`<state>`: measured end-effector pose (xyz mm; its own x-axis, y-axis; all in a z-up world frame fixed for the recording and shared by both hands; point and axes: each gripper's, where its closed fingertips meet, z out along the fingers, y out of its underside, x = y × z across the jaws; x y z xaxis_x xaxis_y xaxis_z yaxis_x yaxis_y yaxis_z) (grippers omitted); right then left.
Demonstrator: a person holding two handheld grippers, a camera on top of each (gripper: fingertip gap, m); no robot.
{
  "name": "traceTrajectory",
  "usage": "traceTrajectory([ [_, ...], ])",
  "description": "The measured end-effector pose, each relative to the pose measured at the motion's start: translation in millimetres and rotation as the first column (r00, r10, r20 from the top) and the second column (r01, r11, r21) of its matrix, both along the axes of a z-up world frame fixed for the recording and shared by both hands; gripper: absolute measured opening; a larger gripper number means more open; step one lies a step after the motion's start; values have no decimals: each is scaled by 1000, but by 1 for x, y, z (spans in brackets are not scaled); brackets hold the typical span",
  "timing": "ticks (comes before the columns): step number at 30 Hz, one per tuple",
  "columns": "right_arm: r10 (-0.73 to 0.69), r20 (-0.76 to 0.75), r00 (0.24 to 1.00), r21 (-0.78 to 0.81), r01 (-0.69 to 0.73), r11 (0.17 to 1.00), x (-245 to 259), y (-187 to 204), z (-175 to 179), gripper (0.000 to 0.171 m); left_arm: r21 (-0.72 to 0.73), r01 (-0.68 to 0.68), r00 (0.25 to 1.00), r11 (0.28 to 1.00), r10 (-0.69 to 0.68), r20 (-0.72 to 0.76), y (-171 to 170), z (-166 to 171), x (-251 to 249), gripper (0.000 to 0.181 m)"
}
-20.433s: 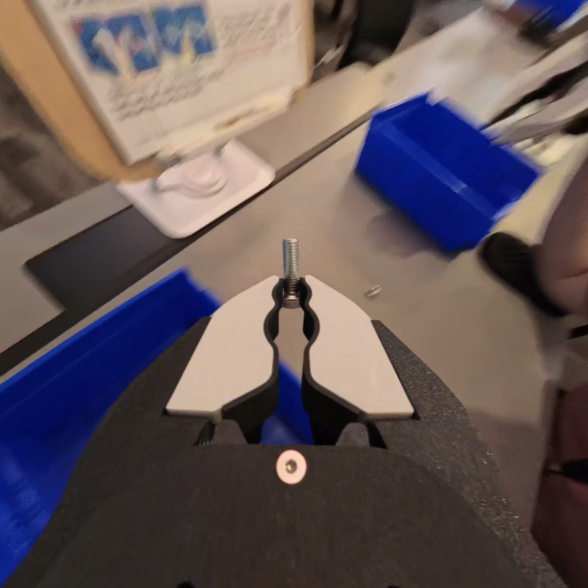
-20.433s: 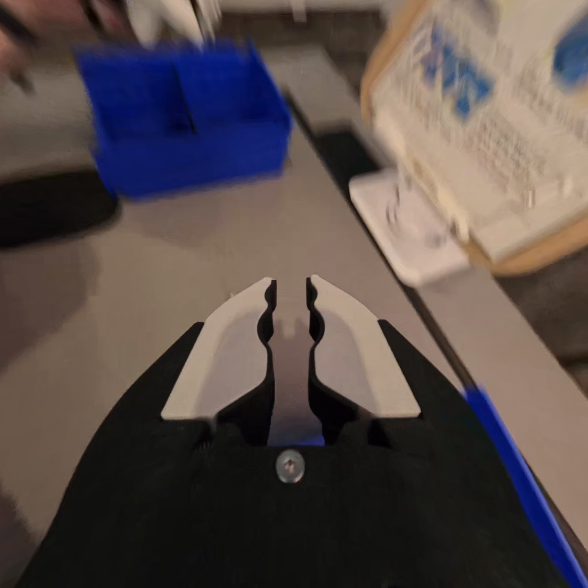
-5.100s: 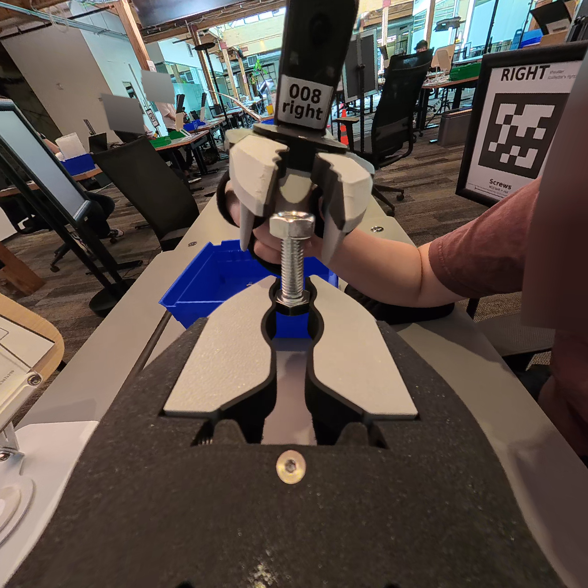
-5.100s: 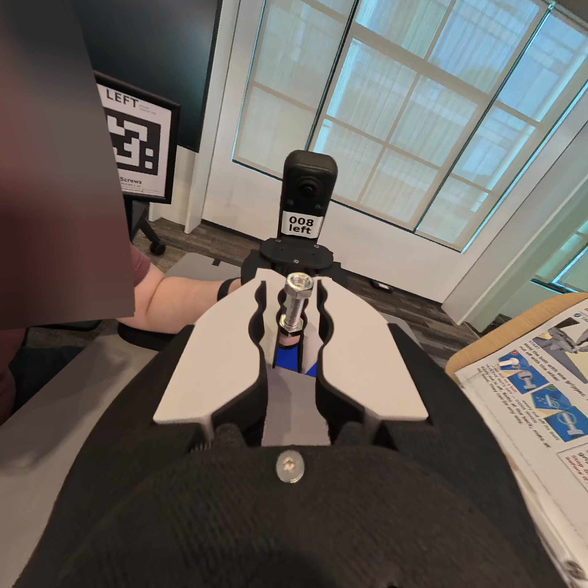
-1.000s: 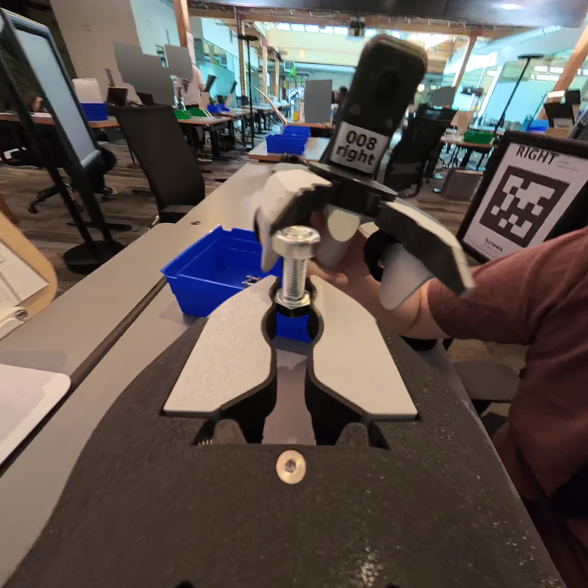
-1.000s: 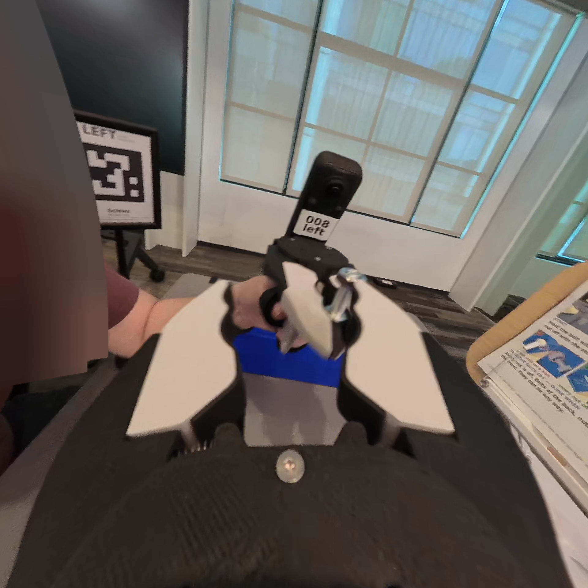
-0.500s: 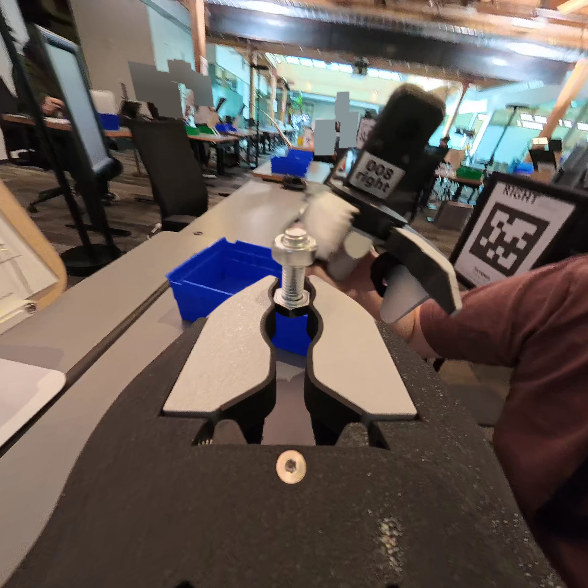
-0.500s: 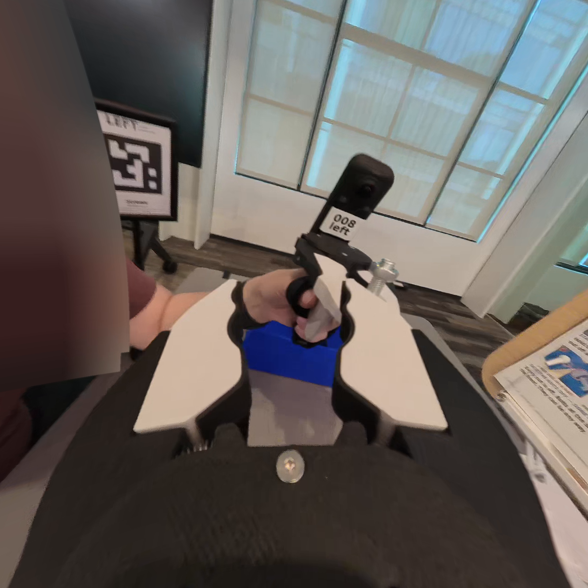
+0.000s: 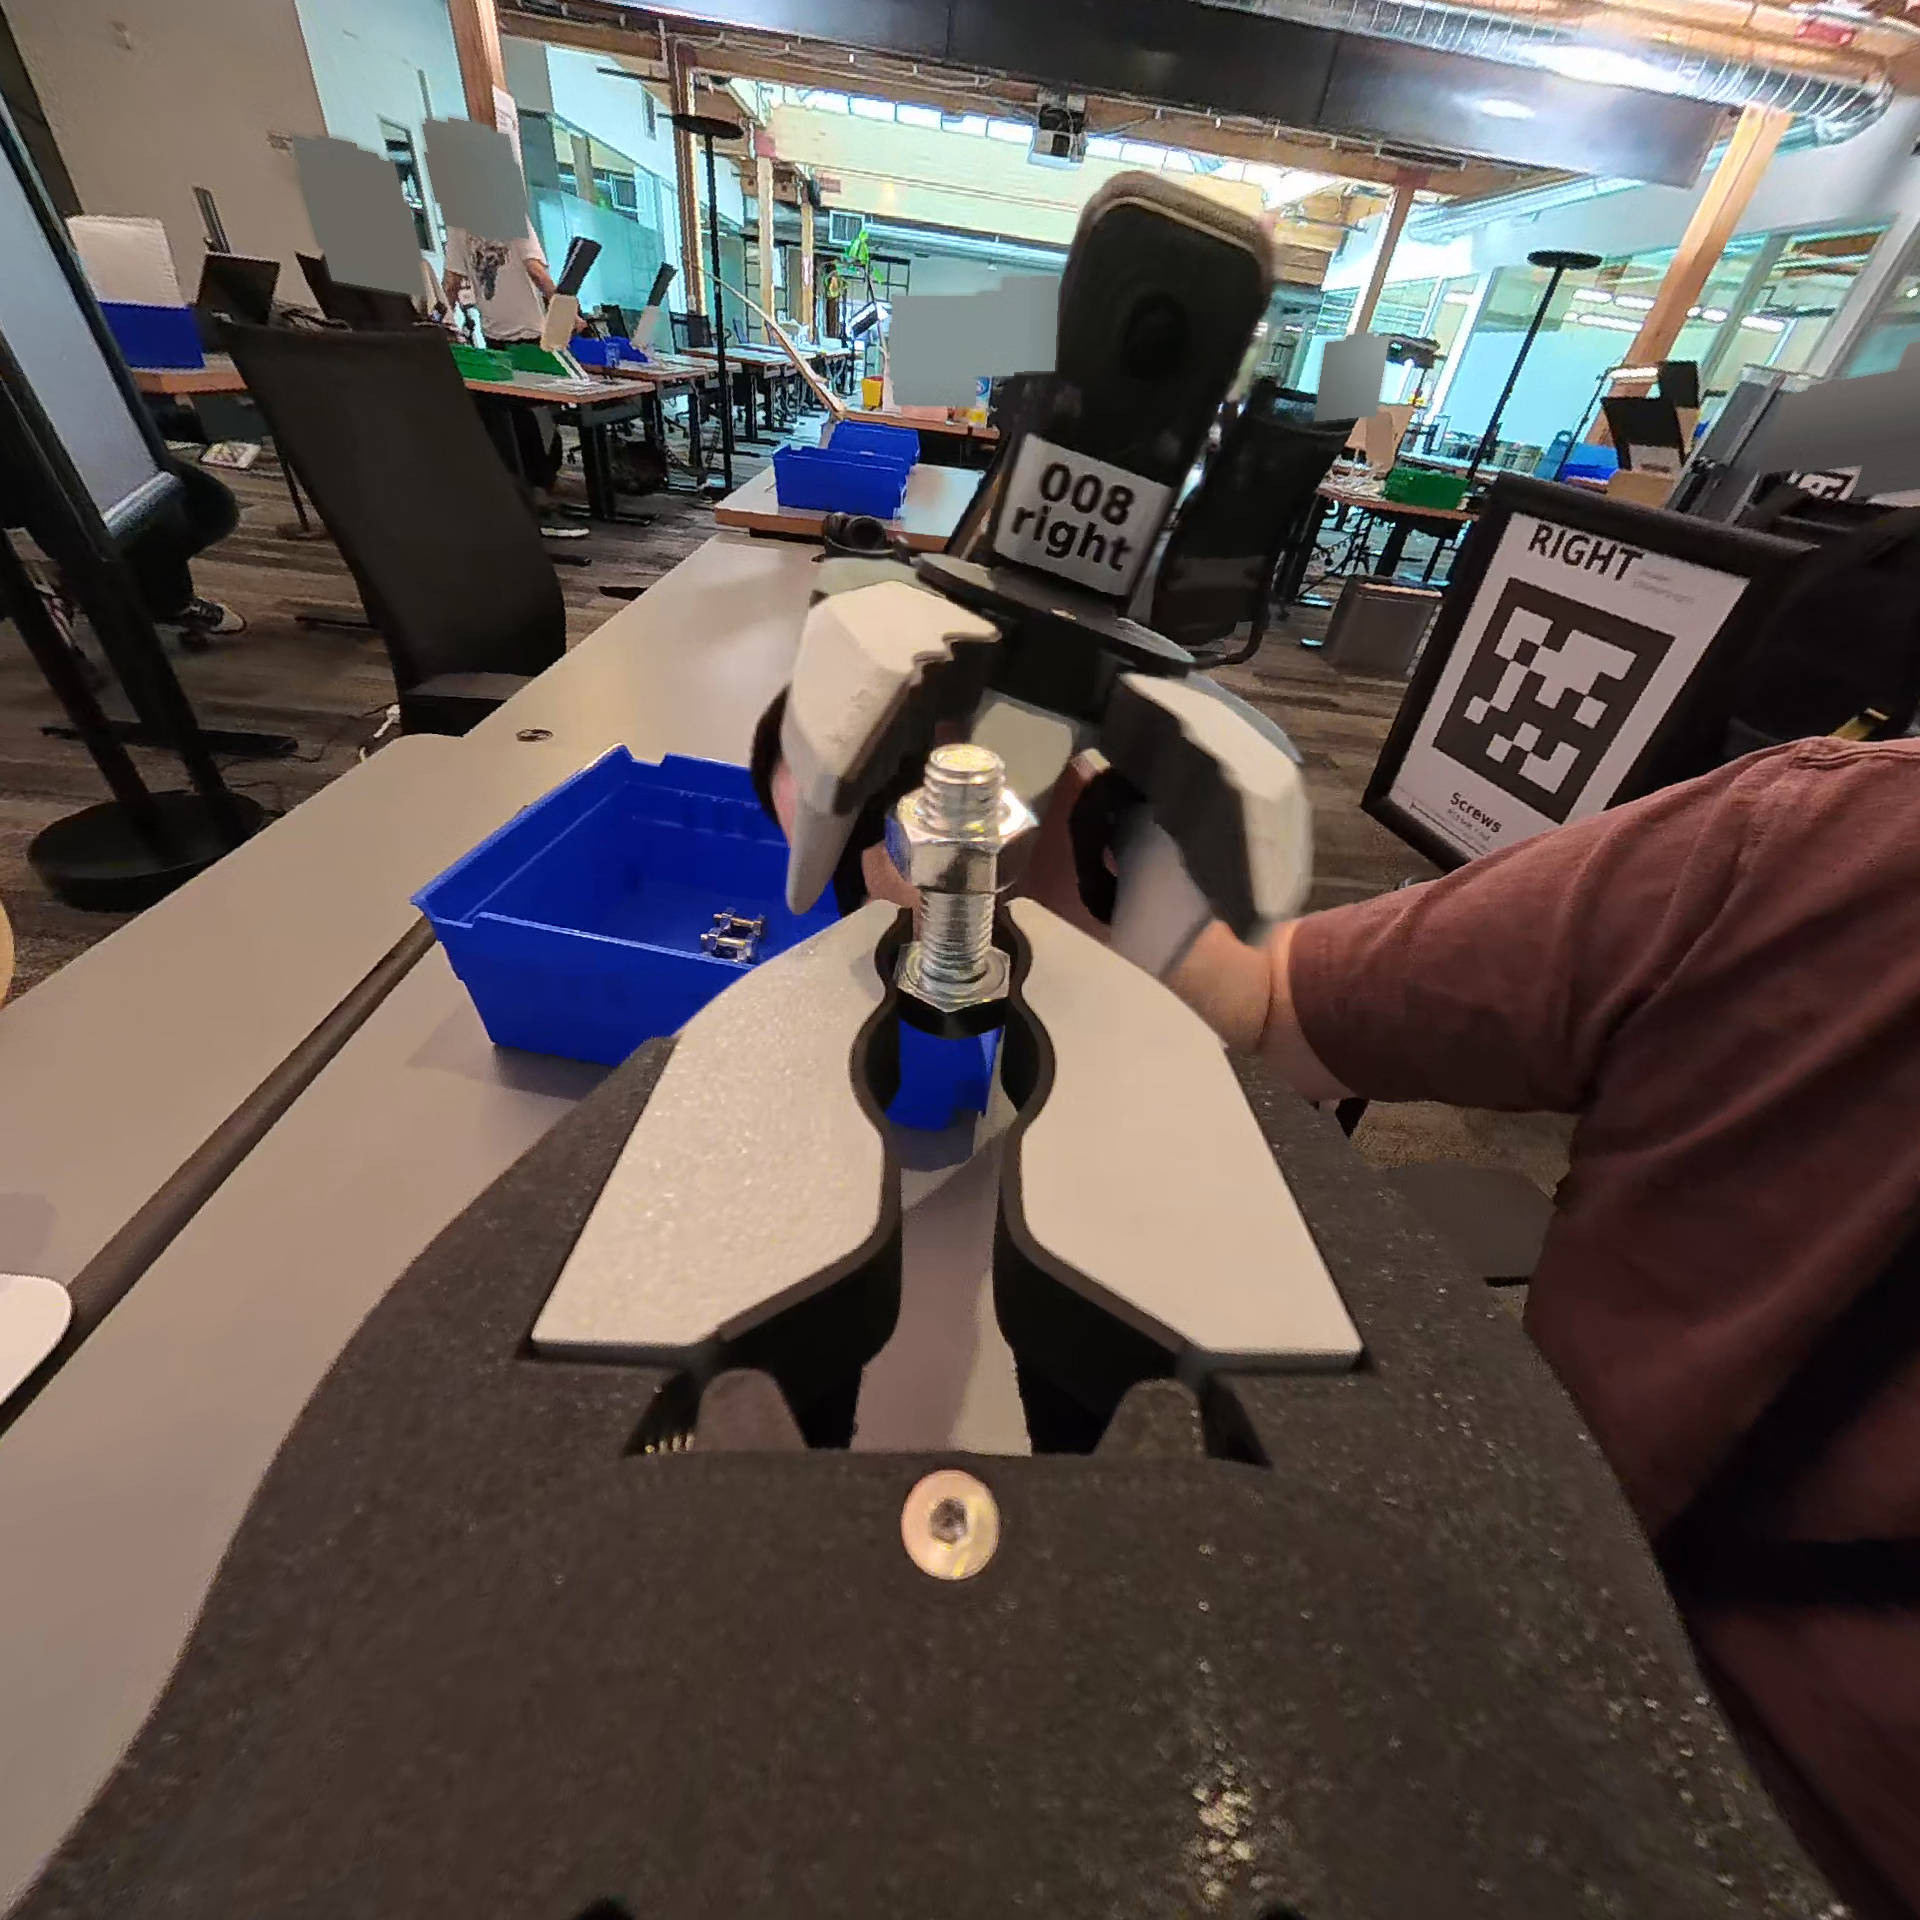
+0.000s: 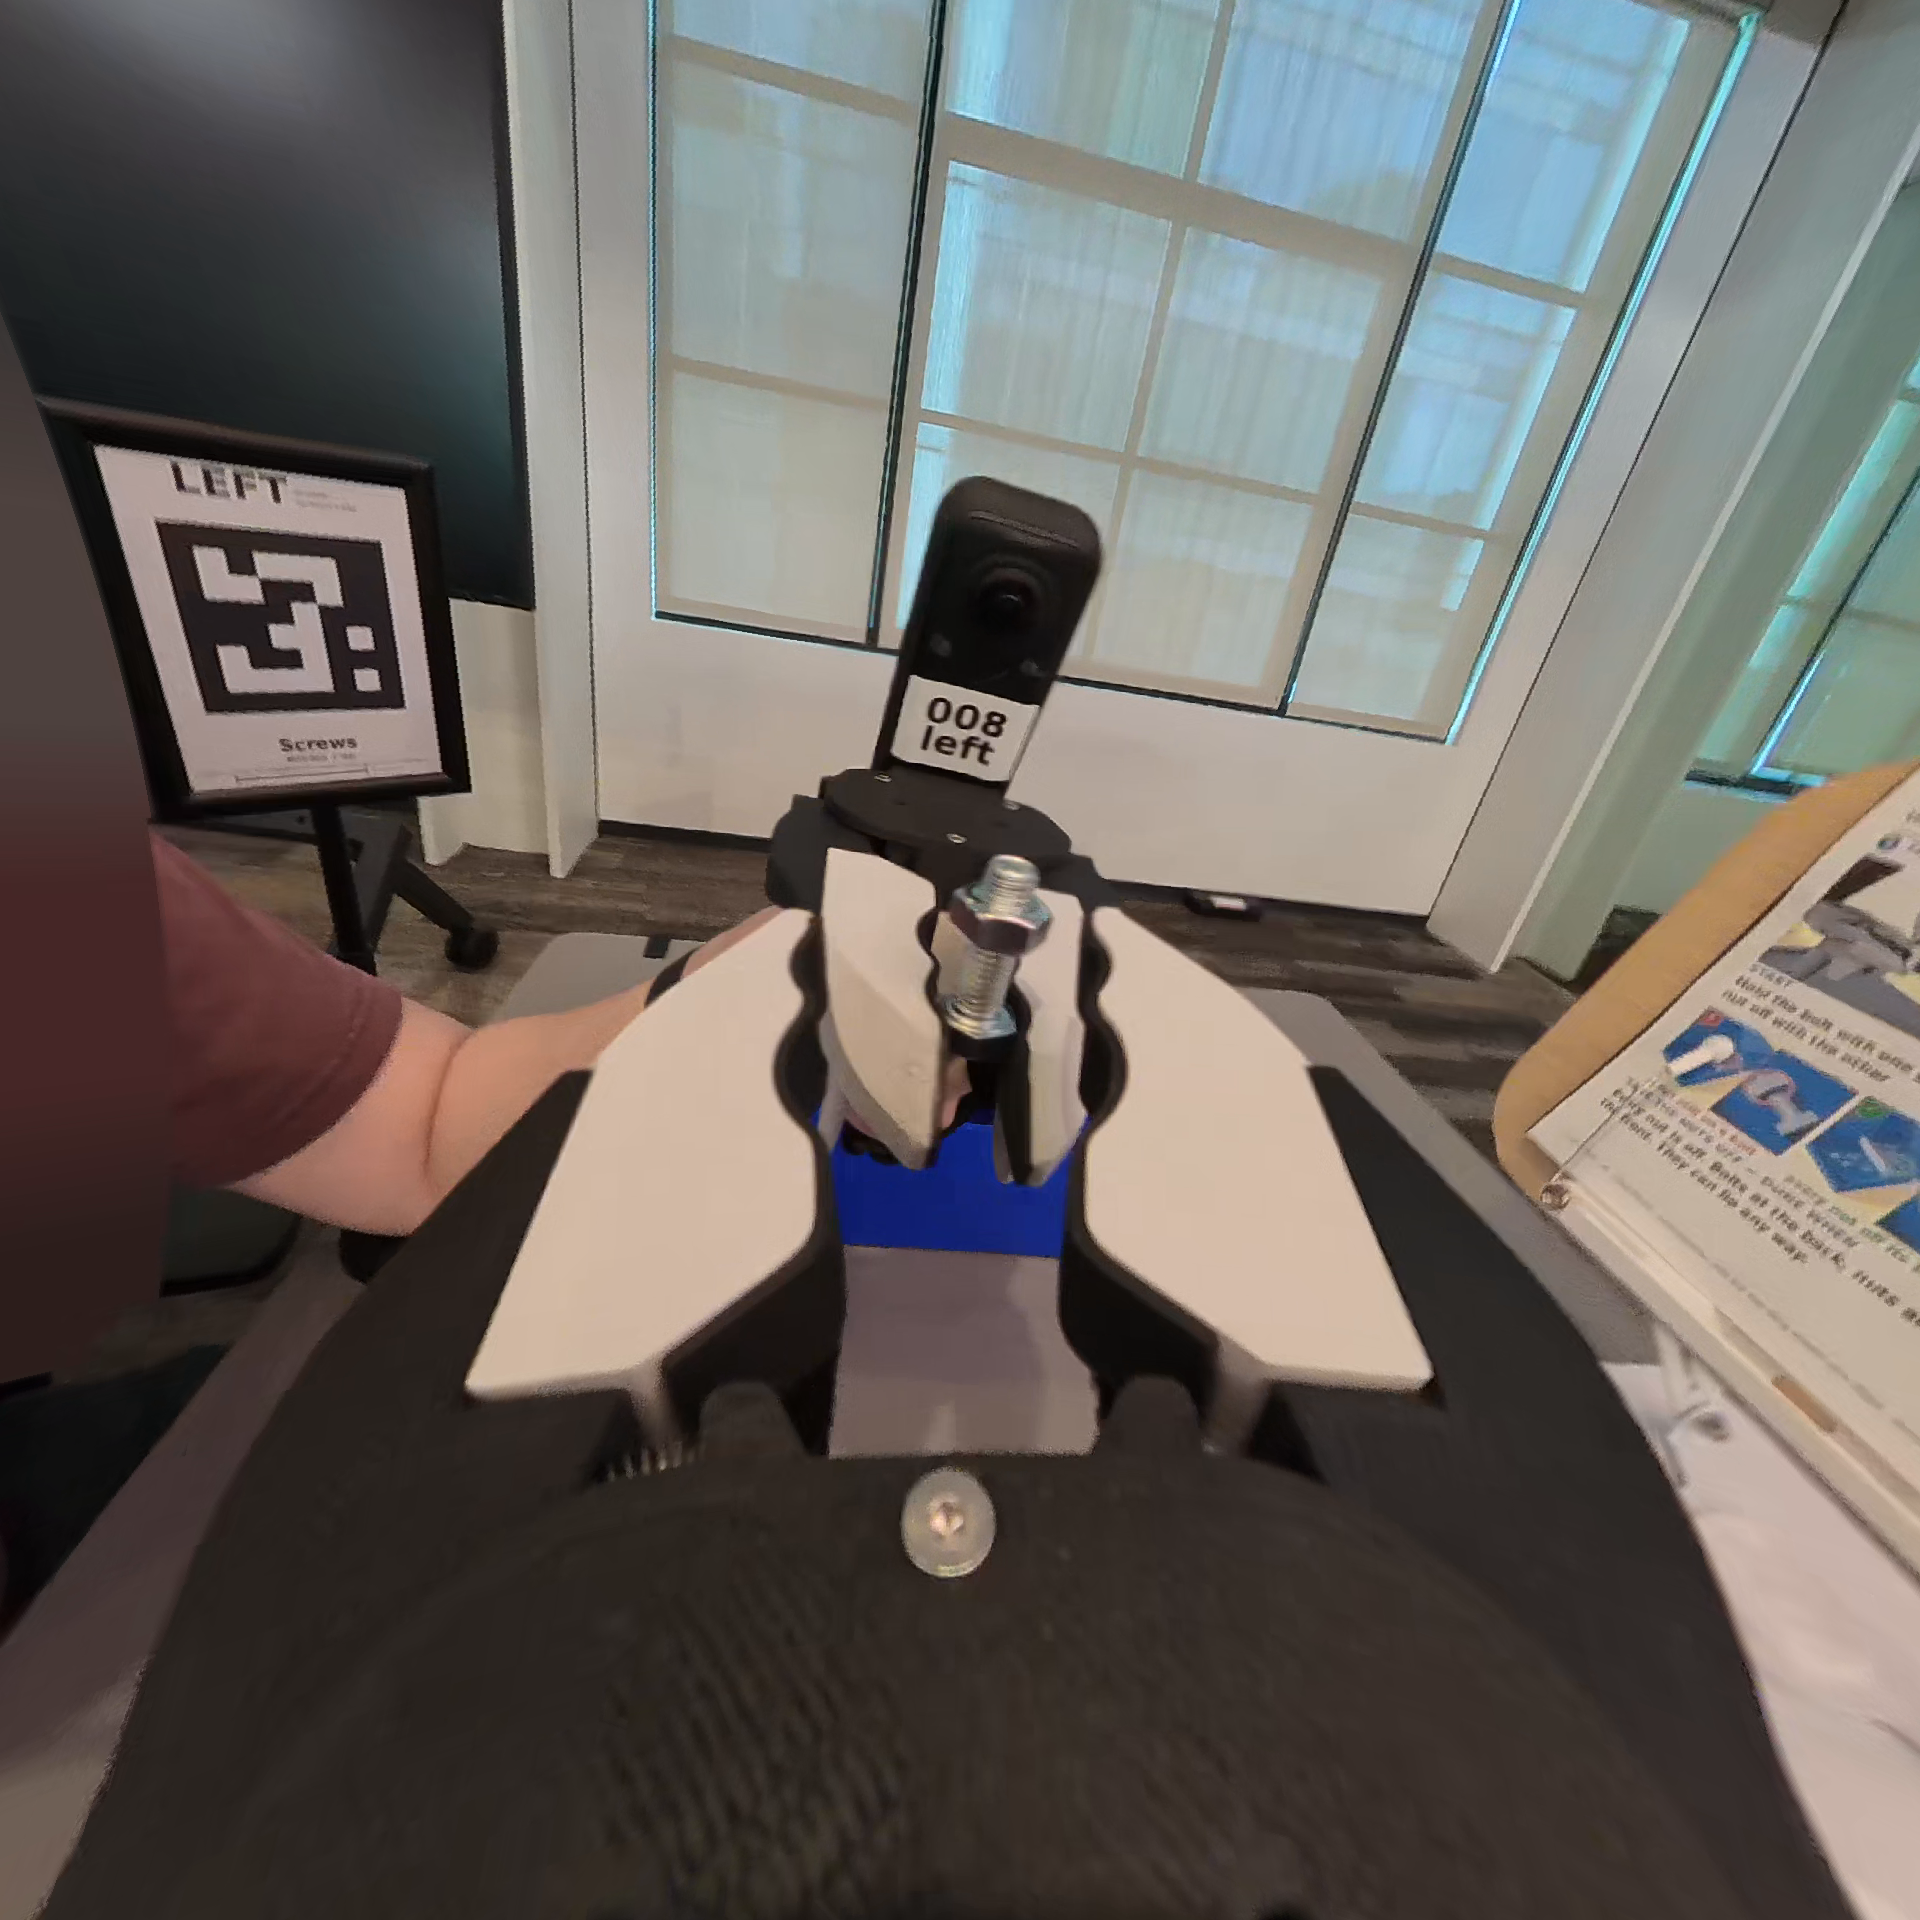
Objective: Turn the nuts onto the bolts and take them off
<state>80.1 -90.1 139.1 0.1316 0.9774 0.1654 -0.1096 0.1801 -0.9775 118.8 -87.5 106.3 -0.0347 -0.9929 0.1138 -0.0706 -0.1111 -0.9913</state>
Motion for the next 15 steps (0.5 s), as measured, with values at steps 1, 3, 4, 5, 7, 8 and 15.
traceTrajectory([
  [1,12,-6,1000,-37,-12,999,3,2,0,43,6,-2,1000,1000,2,-2,0,0,0,14],
  [3,39,-8,999,-93,-40,995,5,6,-1,31,19,-6,1000,1000,6,-14,0,-2,1,14],
  [4,39,2,999,-107,-38,994,5,8,-4,27,21,-5,1000,1000,5,-14,-1,-2,1,14],
  [5,37,15,999,-116,-35,993,4,10,-7,26,20,-1,1000,1000,1,-15,-1,-2,2,14],
  [7,53,26,998,-134,-49,990,2,11,-12,20,27,5,1000,1000,-5,-23,-3,-3,3,14],
  [8,71,23,997,-148,-67,987,1,11,-13,18,34,2,1000,999,-1,-28,-3,-4,3,14],
  [15,154,-11,988,-212,-153,965,0,8,-15,10,44,-10,999,999,12,-47,-1,-6,3,15],
])
